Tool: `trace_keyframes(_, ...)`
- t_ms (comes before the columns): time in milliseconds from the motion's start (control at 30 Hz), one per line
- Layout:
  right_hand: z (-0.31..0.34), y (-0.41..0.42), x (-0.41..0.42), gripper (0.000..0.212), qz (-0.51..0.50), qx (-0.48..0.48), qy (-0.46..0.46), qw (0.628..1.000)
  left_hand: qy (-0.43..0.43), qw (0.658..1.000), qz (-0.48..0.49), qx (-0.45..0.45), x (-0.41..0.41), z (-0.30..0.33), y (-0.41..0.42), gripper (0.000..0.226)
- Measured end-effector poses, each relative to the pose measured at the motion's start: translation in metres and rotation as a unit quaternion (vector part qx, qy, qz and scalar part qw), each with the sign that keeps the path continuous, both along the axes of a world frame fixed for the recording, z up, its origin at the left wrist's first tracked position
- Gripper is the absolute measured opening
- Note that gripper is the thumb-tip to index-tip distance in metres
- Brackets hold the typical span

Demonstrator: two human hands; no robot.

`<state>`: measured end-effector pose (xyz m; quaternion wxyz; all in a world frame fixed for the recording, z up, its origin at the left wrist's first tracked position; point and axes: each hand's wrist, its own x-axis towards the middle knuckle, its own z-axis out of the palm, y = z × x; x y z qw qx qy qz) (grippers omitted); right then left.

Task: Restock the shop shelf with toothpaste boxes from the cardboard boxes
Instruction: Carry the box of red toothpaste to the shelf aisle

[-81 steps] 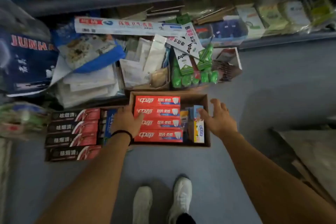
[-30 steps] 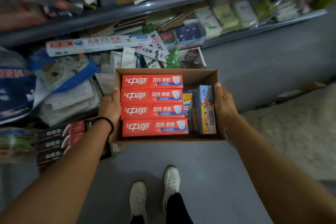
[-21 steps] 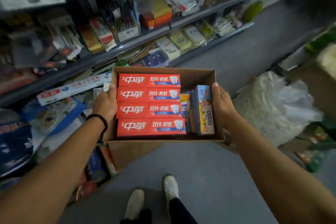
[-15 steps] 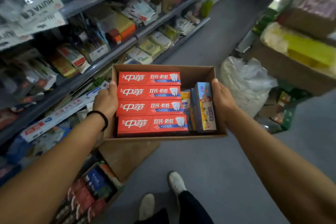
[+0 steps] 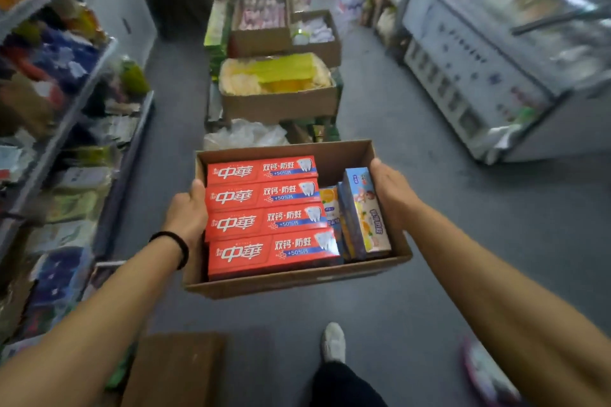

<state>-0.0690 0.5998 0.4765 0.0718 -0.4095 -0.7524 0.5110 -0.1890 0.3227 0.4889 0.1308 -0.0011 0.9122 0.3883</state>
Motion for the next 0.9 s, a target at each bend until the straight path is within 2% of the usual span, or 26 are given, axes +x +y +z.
trace_keyframes(200,0.009,0.137,0.063,0.051,-0.142,0.021,-0.022,0.989,-0.021,0.987,-0.151,0.048,-0.013,0.002,0.179,0.055)
trace_keyframes(467,0.022,0.324,0.148,0.044,-0.326,-0.007,0.002,0.945,0.006,0.947,-0.320,0.018,-0.001,0.012,0.450,0.068)
trace_keyframes(633,0.037,0.423,0.206,0.044,-0.427,-0.052,0.027,0.902,0.000,0.910,-0.414,0.029,0.027,0.013,0.615,0.069)
trace_keyframes(800,0.038,0.523,0.255,0.043,-0.526,-0.031,0.029,0.850,0.002,0.865,-0.500,0.041,0.068,0.015,0.776,0.065)
trace_keyframes(900,0.037,0.583,0.281,0.042,-0.594,-0.019,0.032,0.803,-0.003,0.825,-0.563,0.055,0.093,0.012,0.877,0.068)
